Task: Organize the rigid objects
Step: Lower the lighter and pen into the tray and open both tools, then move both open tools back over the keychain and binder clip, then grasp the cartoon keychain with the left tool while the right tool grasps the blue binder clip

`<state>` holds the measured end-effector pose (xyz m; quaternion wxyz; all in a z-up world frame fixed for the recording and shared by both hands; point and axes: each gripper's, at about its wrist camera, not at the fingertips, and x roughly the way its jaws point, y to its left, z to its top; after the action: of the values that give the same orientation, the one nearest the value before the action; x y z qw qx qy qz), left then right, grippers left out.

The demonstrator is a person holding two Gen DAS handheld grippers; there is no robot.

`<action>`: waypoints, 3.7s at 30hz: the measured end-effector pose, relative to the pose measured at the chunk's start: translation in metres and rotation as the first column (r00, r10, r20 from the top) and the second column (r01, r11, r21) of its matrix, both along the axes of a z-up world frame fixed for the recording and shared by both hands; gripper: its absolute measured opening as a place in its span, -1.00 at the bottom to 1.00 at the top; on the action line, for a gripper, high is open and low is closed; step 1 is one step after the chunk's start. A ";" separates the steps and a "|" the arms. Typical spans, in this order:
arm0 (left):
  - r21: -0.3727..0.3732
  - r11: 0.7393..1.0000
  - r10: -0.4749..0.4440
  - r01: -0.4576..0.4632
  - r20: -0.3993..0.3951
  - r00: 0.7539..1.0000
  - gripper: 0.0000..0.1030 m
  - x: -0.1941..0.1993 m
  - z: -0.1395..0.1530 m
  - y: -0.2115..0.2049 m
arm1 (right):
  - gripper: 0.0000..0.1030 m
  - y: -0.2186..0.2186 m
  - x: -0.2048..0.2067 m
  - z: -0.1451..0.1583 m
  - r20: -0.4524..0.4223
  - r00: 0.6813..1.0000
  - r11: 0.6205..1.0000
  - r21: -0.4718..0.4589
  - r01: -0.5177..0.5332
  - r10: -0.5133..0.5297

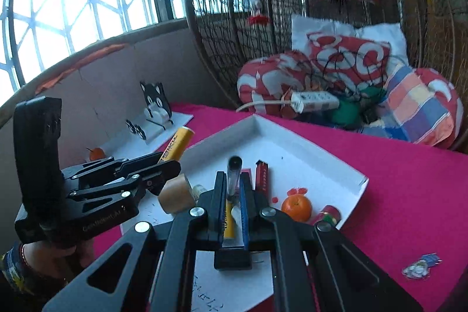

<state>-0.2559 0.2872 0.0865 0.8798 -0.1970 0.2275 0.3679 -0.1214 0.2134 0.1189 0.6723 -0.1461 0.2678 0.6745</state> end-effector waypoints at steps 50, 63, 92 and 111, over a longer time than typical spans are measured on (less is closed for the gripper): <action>0.072 0.990 -0.122 0.125 -0.046 0.992 0.99 0.079 0.023 -0.078 | 1.00 -0.200 0.188 -0.020 -0.051 0.662 0.661 0.039 0.749 -0.748; -0.063 0.893 -0.447 0.445 -0.226 0.865 0.99 0.247 -0.036 -0.139 | 1.00 -0.244 0.216 -0.070 -0.202 0.600 0.620 -0.054 0.783 -0.774; -0.155 0.922 -0.385 0.356 -0.251 0.888 -0.08 0.258 -0.076 -0.116 | 0.99 -0.138 0.197 -0.070 0.071 0.875 0.859 -0.166 0.484 -0.479; -0.113 0.919 -0.395 0.378 -0.267 0.879 -0.12 0.249 -0.074 -0.123 | -0.41 -0.138 0.190 -0.067 0.076 0.886 0.874 -0.146 0.464 -0.458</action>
<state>-0.0066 0.1645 0.0128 0.8875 -0.1178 0.3968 0.2027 0.0683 0.0752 0.0518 0.8047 -0.1444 0.3349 0.4685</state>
